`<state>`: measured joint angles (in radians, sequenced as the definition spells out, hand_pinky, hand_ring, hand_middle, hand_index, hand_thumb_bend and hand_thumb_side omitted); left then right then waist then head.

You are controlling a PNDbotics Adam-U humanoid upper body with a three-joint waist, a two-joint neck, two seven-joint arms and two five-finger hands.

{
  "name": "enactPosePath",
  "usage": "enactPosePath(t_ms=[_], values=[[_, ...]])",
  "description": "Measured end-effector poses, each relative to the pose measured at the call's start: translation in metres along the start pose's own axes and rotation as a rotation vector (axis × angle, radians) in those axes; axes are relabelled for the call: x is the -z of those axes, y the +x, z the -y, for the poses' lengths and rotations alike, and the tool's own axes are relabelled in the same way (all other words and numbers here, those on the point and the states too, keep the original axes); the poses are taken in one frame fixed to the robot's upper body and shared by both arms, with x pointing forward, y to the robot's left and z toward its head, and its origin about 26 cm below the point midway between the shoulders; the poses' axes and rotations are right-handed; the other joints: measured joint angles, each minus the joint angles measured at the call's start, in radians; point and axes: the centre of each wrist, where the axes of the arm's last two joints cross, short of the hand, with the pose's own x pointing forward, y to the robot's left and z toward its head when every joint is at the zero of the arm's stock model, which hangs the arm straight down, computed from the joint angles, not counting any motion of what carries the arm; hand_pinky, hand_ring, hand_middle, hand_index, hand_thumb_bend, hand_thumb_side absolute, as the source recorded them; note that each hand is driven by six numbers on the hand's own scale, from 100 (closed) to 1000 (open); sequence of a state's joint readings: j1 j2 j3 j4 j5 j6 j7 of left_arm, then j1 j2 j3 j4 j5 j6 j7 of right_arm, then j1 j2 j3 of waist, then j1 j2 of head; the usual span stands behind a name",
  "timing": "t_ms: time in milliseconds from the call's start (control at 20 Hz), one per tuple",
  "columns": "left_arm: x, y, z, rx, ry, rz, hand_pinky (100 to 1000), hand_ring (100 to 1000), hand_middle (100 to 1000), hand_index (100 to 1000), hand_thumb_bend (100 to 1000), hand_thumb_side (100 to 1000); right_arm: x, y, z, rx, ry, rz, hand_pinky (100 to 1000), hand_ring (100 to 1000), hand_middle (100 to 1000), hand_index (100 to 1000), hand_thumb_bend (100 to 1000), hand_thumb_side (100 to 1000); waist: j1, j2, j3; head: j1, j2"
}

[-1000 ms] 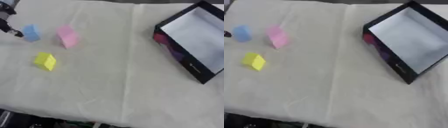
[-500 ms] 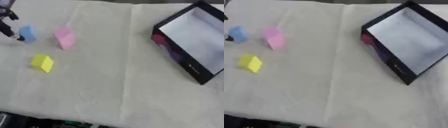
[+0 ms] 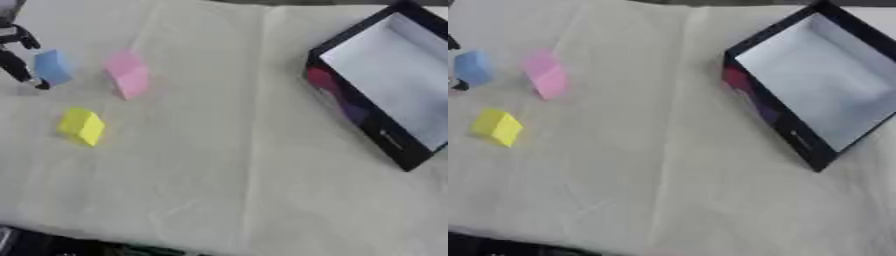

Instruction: Pick up the objects with one hand, pass them to the other hand, and then place them into the box on the other side of the table.

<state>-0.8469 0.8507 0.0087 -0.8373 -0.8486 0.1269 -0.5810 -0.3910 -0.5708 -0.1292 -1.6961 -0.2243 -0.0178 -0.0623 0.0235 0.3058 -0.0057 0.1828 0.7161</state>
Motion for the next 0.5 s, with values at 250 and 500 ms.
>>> enactPosePath(t_ms=[250,500], values=[[0.0017,0.0009,0.0006,-0.008,0.039,-0.038,913,1000,824,850,572,100,0.0001,-0.0002,-0.0010,0.002,0.001,0.000,883,809,915,910,100,603,0.000,0.004,-0.001,0.006,-0.002],[0.0053,0.0008,0.0065,-0.014,0.024,-0.063,913,1000,823,849,556,100,0.0002,-0.0003,-0.0012,0.003,0.001,0.000,883,809,915,910,100,604,0.000,0.006,-0.005,0.009,-0.002]])
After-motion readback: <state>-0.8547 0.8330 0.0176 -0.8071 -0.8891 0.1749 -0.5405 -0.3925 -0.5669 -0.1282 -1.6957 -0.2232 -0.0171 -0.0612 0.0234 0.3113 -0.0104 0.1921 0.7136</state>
